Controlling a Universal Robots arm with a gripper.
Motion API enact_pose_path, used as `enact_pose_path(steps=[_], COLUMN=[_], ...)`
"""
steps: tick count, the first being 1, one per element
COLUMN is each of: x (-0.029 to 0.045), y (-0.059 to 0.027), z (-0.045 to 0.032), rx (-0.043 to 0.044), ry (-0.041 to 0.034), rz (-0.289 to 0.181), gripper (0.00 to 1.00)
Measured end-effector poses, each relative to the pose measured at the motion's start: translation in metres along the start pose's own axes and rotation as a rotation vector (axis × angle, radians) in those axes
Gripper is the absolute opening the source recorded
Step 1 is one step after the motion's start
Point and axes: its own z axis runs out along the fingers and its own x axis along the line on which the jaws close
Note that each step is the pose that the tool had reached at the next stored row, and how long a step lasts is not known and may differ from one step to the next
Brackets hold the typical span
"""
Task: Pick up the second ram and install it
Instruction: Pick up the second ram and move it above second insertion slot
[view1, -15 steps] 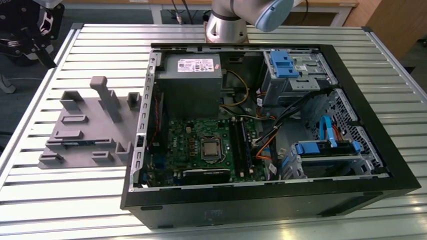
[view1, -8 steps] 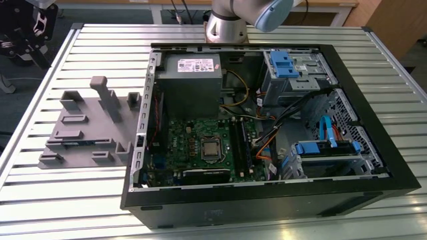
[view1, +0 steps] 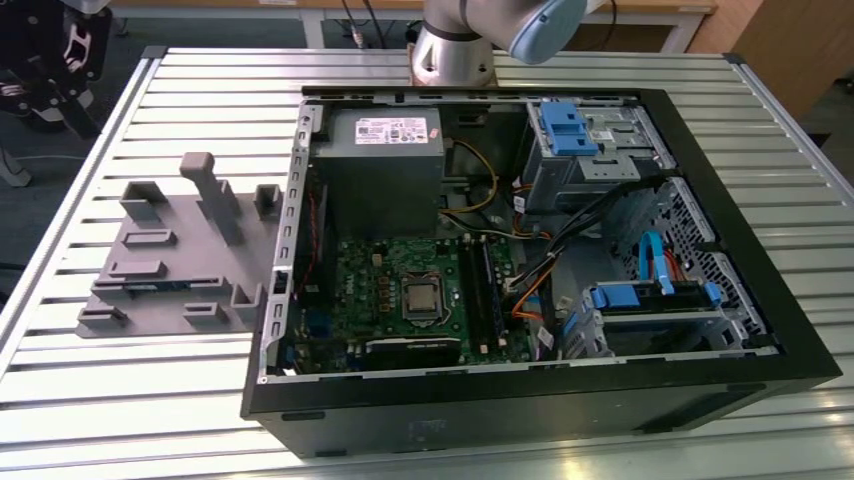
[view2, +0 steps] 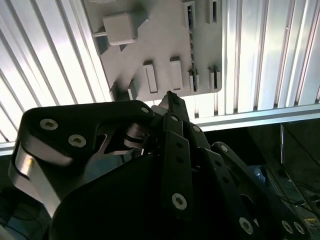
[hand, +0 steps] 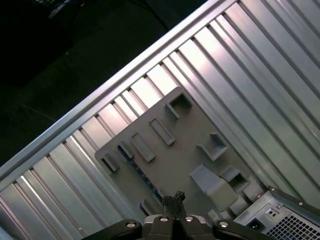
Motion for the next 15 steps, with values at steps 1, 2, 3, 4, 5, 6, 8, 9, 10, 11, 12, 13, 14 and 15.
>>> enact_pose_path(steps=[1,2,3,4,5,6,8,9,10,11,12,13,14,15], x=[0.0000,0.0000,0.0001,0.0001,0.0001,0.0000,0.0000,0.0000,0.0001,0.0000,0.0000,0.0000,0.0000,0.0000], y=[0.0001,0.0000,0.0001,0.0000,0.0001,0.0000,0.0000,0.0000,0.0000,0.0001,0.0001,0.0000,0.0001,0.0000], z=[0.0000,0.0000,0.0000,0.0000,0.0000,0.0000,0.0000,0.0000,0.0000,0.0000,0.0000,0.0000,0.0000,0.0000], rx=[0.0000,-0.0001,-0.0002,-0.0001,-0.0001,-0.0002,-0.0001,-0.0001,-0.0001,-0.0001,-0.0001,-0.0001,-0.0001,-0.0001], ry=[0.0002,0.0003,0.0004,0.0004,0.0004,0.0004,0.0004,0.0004,0.0004,0.0004,0.0003,0.0003,0.0004,0.0004], rz=[-0.006,-0.009,-0.010,-0.010,-0.011,-0.011,-0.011,-0.011,-0.011,-0.011,-0.011,-0.011,-0.011,-0.011], gripper=[0.11,0.11,0.11,0.11,0.11,0.11,0.11,0.11,0.11,0.11,0.11,0.11,0.11,0.11])
